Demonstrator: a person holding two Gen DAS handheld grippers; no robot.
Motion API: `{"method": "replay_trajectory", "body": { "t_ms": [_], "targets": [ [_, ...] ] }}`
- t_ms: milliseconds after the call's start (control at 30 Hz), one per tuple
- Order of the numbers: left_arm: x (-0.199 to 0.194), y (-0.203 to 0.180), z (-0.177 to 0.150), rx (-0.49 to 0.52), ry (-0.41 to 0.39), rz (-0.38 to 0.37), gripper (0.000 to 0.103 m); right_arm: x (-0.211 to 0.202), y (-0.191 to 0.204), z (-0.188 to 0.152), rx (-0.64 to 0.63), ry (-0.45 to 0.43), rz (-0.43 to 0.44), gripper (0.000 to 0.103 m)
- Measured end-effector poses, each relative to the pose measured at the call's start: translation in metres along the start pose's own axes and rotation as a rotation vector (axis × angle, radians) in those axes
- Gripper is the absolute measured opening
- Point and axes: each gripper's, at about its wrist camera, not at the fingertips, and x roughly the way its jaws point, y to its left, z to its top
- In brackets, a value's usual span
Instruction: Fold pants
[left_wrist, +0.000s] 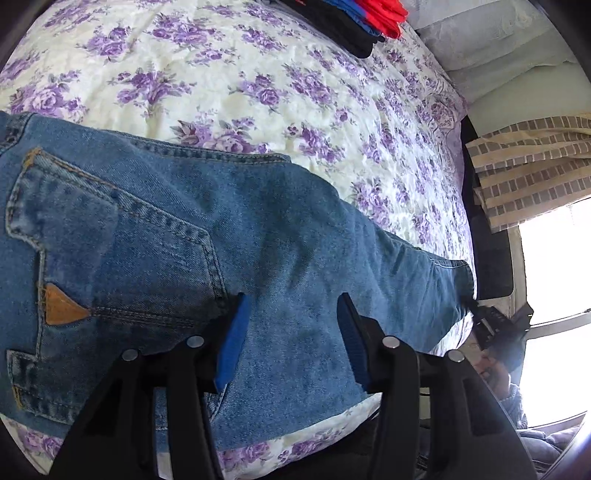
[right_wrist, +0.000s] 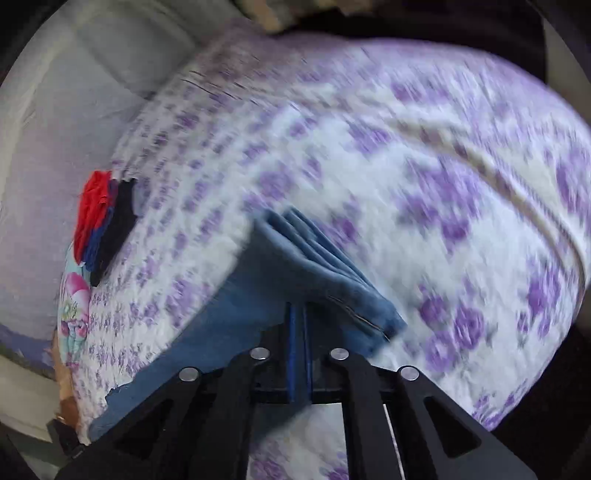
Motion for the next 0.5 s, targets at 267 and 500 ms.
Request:
{"method": "replay_trajectory", "body": {
  "t_ms": [267, 500],
  "targets": [
    [0.004, -0.020, -0.006, 0.076, -0.022, -0.007, 0.048, 0.163, 0.198, -0.011, -0.272, 0.730, 0.670, 0.038],
    [0.007, -0.011, -0.022, 0.052, -0.043, 0.037, 0.048, 0.256, 0.269, -0.083, -0.375, 1.123, 0.592, 0.042]
  ]
}}
